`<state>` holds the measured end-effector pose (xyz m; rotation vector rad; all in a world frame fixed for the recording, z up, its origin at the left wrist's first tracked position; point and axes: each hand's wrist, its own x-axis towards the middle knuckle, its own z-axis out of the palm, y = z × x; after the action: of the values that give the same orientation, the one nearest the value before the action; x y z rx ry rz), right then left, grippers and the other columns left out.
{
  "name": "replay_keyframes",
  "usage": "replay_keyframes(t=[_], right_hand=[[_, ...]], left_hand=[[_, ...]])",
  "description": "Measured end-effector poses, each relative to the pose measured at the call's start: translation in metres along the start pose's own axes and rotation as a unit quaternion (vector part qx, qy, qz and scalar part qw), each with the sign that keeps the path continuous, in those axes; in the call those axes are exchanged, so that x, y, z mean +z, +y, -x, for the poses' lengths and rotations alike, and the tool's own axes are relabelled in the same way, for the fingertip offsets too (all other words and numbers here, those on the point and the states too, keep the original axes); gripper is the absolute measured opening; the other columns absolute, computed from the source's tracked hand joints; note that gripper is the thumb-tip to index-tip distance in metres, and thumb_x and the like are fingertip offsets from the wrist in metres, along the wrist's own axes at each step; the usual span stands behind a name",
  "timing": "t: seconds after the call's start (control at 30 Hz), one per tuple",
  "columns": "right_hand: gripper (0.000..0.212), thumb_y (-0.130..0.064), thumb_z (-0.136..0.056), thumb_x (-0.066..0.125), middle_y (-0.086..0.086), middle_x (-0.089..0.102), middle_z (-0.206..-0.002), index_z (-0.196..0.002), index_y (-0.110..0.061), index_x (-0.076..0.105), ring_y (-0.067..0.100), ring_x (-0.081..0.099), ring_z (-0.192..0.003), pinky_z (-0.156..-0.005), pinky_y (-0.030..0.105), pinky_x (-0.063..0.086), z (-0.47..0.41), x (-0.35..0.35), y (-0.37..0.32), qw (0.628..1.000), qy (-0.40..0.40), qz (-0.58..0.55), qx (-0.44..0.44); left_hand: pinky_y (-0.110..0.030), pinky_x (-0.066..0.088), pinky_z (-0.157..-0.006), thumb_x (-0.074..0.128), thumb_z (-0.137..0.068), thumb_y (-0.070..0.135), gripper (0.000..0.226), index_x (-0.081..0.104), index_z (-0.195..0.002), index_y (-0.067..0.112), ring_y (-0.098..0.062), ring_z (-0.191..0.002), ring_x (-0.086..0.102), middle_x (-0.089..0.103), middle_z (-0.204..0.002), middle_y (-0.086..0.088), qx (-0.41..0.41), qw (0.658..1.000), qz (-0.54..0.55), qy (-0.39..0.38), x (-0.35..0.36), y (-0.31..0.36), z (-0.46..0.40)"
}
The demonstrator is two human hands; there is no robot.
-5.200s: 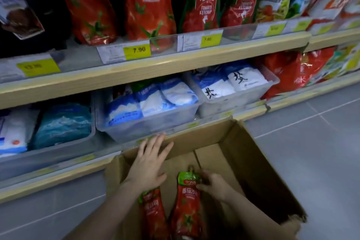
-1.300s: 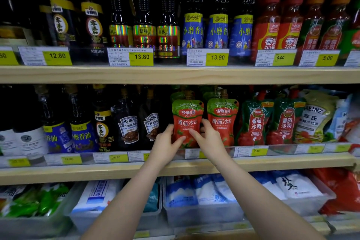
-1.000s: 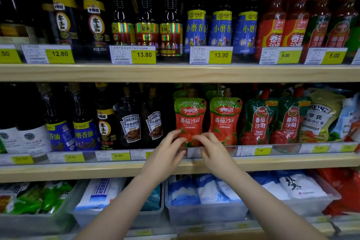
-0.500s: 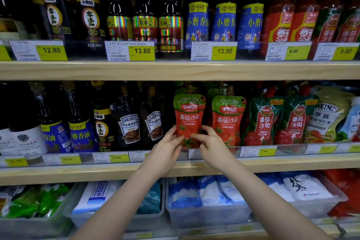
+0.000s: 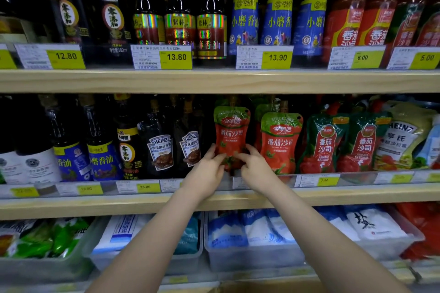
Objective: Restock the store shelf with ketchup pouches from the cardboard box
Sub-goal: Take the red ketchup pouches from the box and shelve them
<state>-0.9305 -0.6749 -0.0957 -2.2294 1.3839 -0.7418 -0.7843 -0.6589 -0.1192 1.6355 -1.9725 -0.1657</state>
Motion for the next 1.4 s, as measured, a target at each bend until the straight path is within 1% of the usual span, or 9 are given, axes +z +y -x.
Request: replay_keyframes(t=[0.1,0.2,0.4,0.53,0.67,0.83,1.03,1.23,1.4], right_hand=[[0.048,0.002,-0.086,0.040,0.011,0.021,-0.153,-0.132,-0.011,0.048,0.024,0.022,-0.140,-0.110,0.019,0.013,0.029,-0.006,0.000,0.999,0.010,-0.009,-0.040],[0.046,0.001,-0.085,0.042,0.006,0.033,-0.146,-0.127,-0.014,0.052,0.021,0.038,-0.131,-0.111,0.029,0.029,0.074,-0.007,0.011,0.997,-0.004,-0.046,-0.061],[0.041,0.007,-0.082,0.047,0.010,0.051,-0.124,-0.120,-0.006,0.056,0.017,0.052,-0.113,-0.094,0.019,0.041,0.165,0.038,0.061,0.991,-0.096,-0.088,0.000],[0.040,0.006,-0.082,0.049,0.010,0.057,-0.119,-0.119,-0.008,0.057,0.020,0.056,-0.111,-0.093,0.018,0.040,0.214,0.092,0.108,0.979,-0.165,-0.086,0.087],[0.034,0.001,-0.088,0.048,0.012,0.060,-0.119,-0.120,-0.004,0.055,0.021,0.059,-0.107,-0.080,0.007,0.041,0.247,0.148,0.144,0.950,-0.226,-0.107,0.185],[0.032,-0.014,-0.090,0.055,0.007,0.062,-0.121,-0.122,-0.009,0.056,0.017,0.058,-0.111,-0.094,0.026,0.046,0.259,0.200,0.171,0.934,-0.237,-0.104,0.248],[0.028,-0.015,-0.089,0.057,0.008,0.066,-0.116,-0.115,-0.007,0.060,0.016,0.061,-0.105,-0.079,0.014,0.042,0.256,0.242,0.190,0.918,-0.228,-0.117,0.302],[0.016,-0.015,-0.090,0.055,0.008,0.066,-0.093,-0.074,-0.019,0.057,0.014,0.058,-0.082,-0.063,0.018,0.045,0.249,0.251,0.190,0.916,-0.200,-0.114,0.330],[0.022,-0.010,-0.090,0.054,0.009,0.062,-0.084,-0.070,-0.017,0.052,0.029,0.063,-0.083,-0.075,0.042,0.053,0.250,0.226,0.178,0.890,-0.150,-0.223,0.368]], left_hand=[[-0.028,0.033,-0.106,0.050,-0.092,0.017,0.038,0.051,-0.130,0.014,-0.020,-0.133,0.038,0.028,-0.151,-0.006,0.074,0.995,0.019,0.071,-0.004,0.009,0.030],[-0.024,0.038,-0.101,0.050,-0.090,0.020,0.030,0.058,-0.118,0.014,-0.013,-0.125,0.045,0.044,-0.139,-0.002,0.135,0.985,0.040,0.103,0.003,0.010,0.078],[-0.029,0.042,-0.096,0.044,-0.087,0.028,0.035,0.063,-0.110,0.011,-0.014,-0.115,0.050,0.058,-0.124,-0.007,0.100,0.994,0.053,0.004,0.067,-0.012,0.178],[-0.039,0.048,-0.095,0.044,-0.088,0.038,0.044,0.057,-0.122,0.014,-0.019,-0.118,0.054,0.052,-0.132,-0.003,0.050,0.993,0.047,-0.095,0.115,-0.039,0.232],[-0.042,0.034,-0.109,0.039,-0.089,0.054,0.062,0.046,-0.135,0.012,-0.021,-0.134,0.036,0.036,-0.147,-0.006,0.072,0.986,0.002,-0.154,0.146,-0.059,0.251],[-0.035,0.028,-0.111,0.045,-0.087,0.050,0.061,0.046,-0.135,0.013,-0.016,-0.139,0.027,0.030,-0.149,0.000,0.073,0.988,0.015,-0.134,0.164,-0.073,0.251],[-0.029,0.027,-0.112,0.051,-0.083,0.040,0.058,0.047,-0.133,0.011,-0.015,-0.139,0.027,0.032,-0.149,-0.002,0.069,0.990,0.056,-0.111,0.177,-0.078,0.252],[-0.031,0.026,-0.112,0.050,-0.084,0.041,0.060,0.045,-0.135,0.011,-0.013,-0.140,0.024,0.028,-0.150,-0.001,0.064,0.990,0.059,-0.115,0.177,-0.079,0.254],[-0.032,0.024,-0.112,0.049,-0.083,0.044,0.061,0.045,-0.135,0.012,-0.012,-0.140,0.024,0.028,-0.150,0.001,0.059,0.990,0.051,-0.115,0.173,-0.075,0.254]])
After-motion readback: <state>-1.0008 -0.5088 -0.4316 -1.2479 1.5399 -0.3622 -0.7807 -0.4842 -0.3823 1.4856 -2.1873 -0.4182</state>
